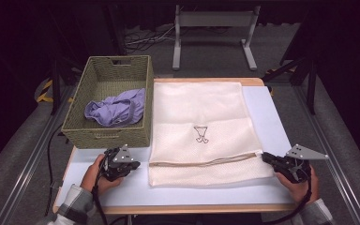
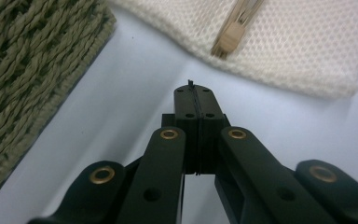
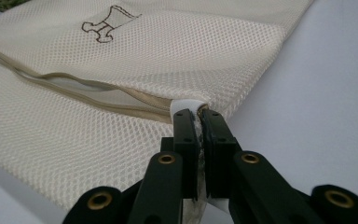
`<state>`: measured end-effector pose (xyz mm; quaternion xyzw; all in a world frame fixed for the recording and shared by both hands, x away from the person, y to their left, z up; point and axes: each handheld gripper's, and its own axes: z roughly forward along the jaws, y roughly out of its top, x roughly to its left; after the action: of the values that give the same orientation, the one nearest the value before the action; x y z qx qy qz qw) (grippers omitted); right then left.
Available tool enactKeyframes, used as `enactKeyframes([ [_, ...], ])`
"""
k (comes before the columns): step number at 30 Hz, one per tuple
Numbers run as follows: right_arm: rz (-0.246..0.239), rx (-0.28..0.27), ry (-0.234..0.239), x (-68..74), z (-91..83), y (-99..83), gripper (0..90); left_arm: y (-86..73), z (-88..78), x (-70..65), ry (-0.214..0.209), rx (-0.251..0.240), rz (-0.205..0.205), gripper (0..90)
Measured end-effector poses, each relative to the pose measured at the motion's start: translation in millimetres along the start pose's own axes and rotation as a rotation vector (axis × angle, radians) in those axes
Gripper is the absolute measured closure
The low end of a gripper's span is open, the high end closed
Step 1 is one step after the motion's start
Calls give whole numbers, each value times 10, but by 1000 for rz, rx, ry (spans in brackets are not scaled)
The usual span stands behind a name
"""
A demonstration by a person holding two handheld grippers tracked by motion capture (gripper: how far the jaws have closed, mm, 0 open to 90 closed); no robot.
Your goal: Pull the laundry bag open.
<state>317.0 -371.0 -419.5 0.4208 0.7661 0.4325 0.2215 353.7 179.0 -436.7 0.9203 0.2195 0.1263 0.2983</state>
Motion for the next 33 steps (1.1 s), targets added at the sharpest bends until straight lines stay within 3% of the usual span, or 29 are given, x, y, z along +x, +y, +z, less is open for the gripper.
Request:
enactKeyframes([
  [3,-26,13,-5,53,8,10,854,6,1,-12,8,-13,9,900],
  [12,-29,22,3,60,15,-10,844,-110,-108,-1,25,-78,-46,891],
  [20,-42,46,1,59,35,-15,802,-195,-244,16,87,-173,-105,856],
  [26,-45,59,-4,42,49,-12,753,-298,-327,22,150,-230,-149,761],
  [27,-46,59,-6,39,54,-10,739,-322,-351,22,180,-246,-170,761],
  [33,-67,60,-15,40,59,17,672,-439,-367,-10,198,-274,-221,614],
])
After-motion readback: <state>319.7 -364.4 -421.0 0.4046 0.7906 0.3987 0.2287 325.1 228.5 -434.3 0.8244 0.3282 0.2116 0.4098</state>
